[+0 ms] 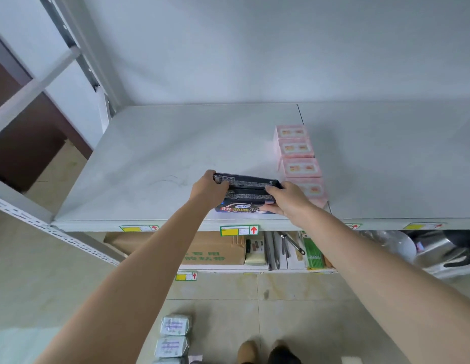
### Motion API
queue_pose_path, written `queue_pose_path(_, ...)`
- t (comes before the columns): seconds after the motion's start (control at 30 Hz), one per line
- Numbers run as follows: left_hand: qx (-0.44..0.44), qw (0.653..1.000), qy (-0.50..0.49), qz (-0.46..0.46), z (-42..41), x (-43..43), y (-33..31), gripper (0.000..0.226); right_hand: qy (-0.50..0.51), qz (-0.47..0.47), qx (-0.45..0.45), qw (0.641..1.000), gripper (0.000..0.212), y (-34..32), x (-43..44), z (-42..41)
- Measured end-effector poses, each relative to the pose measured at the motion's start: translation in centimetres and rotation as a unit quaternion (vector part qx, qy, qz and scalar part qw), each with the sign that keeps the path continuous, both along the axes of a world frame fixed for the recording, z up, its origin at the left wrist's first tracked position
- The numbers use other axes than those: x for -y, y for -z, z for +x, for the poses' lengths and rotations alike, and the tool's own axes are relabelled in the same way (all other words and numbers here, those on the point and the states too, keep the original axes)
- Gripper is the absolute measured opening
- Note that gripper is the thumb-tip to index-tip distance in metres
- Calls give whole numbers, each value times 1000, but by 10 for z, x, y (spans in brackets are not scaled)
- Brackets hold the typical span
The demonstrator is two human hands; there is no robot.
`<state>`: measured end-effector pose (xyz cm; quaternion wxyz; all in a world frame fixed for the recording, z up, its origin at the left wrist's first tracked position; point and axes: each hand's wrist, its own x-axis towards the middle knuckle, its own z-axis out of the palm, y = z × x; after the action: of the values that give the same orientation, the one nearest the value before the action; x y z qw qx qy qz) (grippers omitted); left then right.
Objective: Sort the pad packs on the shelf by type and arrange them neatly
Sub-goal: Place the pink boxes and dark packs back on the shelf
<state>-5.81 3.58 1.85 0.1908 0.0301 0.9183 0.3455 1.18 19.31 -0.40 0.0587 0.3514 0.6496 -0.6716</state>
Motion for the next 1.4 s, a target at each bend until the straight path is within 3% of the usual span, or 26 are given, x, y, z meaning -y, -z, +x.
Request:
queue_pose_path(0.1, -18, 999, -31, 18, -3, -1, 19, 42, 23, -16, -8, 1000, 22, 6, 1, -5)
queue_pose_path(0.23, -32, 990, -113, 83, -3, -1, 42, 37, 2, 35, -30, 999, 30, 10, 2, -5)
queue_pose_path(0.33, -21, 980, -135, 145, -5, -6, 44, 33, -67, 198, -41, 977, 38, 4, 1, 0)
queue_pose_path(0.4, -6, 970, -159, 182, -8, -9, 45, 27, -146, 412, -26, 899, 41, -1, -2, 6)
queue_pose_path(0.47, 8, 962, -182, 202, -12, -11, 46, 22, -186, 597, -40, 779, 42, -2, -5, 7)
queue_pose_path(0.5, 10, 959, -188, 210, -14, -12, 48, 18, -208, 640, -61, 738, 43, -4, -5, 6)
queue_pose_path(0.57, 16, 956, -194, 222, -16, -13, 49, 14, -261, 662, -100, 696, 52, 6, -9, -1)
queue_pose_path(0.63, 34, 946, -195, 255, -17, -14, 51, 18, -347, 634, -70, 688, 66, 14, -12, -5)
queue_pose_path(0.7, 48, 939, -194, 280, -19, -17, 53, 27, -370, 621, -66, 688, 73, 22, -16, -7)
queue_pose_path(0.9, 1, 945, -191, 264, -23, -24, 59, 19, -389, 645, -45, 656, 75, 22, -21, -9)
queue_pose_path(1.0, 20, 942, -184, 279, -25, -21, 60, 12, -382, 660, -30, 646, 66, 22, -26, -7)
queue_pose_path(1.1, 28, 933, -197, 300, -27, -24, 59, 11, -384, 658, -51, 645, 52, 19, -28, -11)
queue_pose_path(1.17, 16, 940, -190, 282, -26, -22, 59, 12, -395, 642, -72, 653, 58, 15, -34, -15)
queue_pose_path(1.23, 20, 954, -123, 273, -25, -13, 62, 26, -394, 633, -76, 662, 71, 9, -43, -17)
queue_pose_path(1.3, 23, 962, -23, 273, -26, 0, 60, 60, -391, 630, -73, 667, 83, 6, -51, -21)
queue_pose_path(1.4, -59, 981, 115, 146, -34, 15, 57, 99, -409, 630, -64, 657, 91, 4, -55, -26)
